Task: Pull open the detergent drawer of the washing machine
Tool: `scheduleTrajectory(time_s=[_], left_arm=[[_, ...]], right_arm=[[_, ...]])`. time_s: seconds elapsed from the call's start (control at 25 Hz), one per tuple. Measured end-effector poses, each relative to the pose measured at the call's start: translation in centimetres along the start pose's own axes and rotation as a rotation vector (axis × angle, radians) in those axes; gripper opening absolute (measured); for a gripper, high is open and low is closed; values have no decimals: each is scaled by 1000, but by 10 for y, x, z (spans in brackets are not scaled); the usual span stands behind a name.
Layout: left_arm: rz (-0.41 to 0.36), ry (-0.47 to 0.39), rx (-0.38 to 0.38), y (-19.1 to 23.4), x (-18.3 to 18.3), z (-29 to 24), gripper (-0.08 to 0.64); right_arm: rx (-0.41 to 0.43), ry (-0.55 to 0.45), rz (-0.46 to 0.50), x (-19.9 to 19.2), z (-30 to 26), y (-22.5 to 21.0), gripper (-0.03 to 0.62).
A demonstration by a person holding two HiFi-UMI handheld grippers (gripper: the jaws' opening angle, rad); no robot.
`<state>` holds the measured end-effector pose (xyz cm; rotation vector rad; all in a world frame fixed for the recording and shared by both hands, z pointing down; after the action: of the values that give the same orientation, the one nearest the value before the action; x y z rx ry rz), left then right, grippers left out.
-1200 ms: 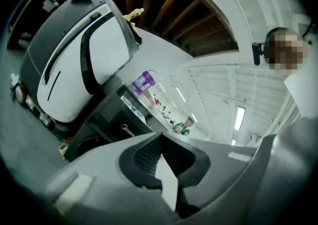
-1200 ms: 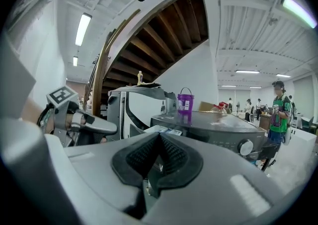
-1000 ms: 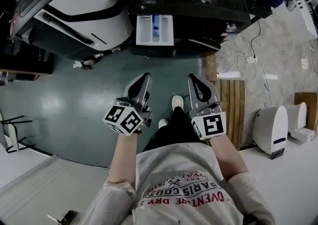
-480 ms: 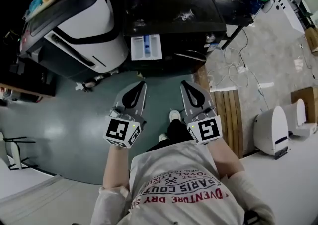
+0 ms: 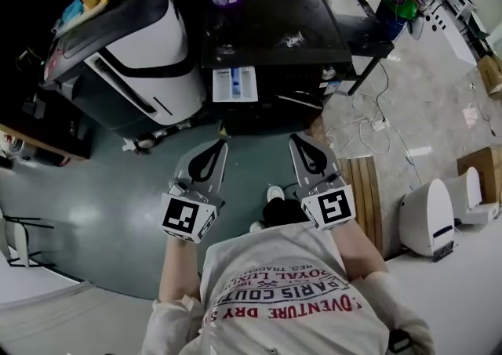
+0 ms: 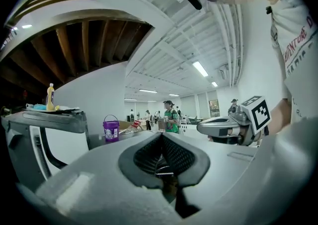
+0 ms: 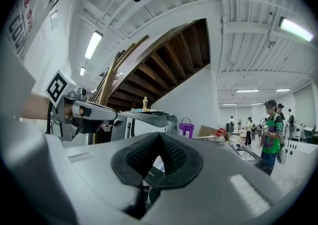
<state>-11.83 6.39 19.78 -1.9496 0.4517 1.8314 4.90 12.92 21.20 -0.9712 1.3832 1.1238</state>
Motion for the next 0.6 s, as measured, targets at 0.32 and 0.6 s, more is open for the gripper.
scheduleTrajectory(time_s=[0.32, 0.6], left_arm=[[6, -45, 12, -7, 9, 9, 2], [26, -28, 26, -10, 14, 14, 2]], right_arm=[[33, 18, 10, 0, 7, 9, 1], [35, 5, 11, 6, 8, 12, 0]])
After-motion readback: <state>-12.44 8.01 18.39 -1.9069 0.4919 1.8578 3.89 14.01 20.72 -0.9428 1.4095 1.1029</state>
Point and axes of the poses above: the fingertips, and each gripper's own axes: z backward along the fingers, y to its left, x out of its top, the point moved 4 cm from there along z, backward along the fingers, and after that the axes turned 3 degrees about -z, right-handed, at the moved point
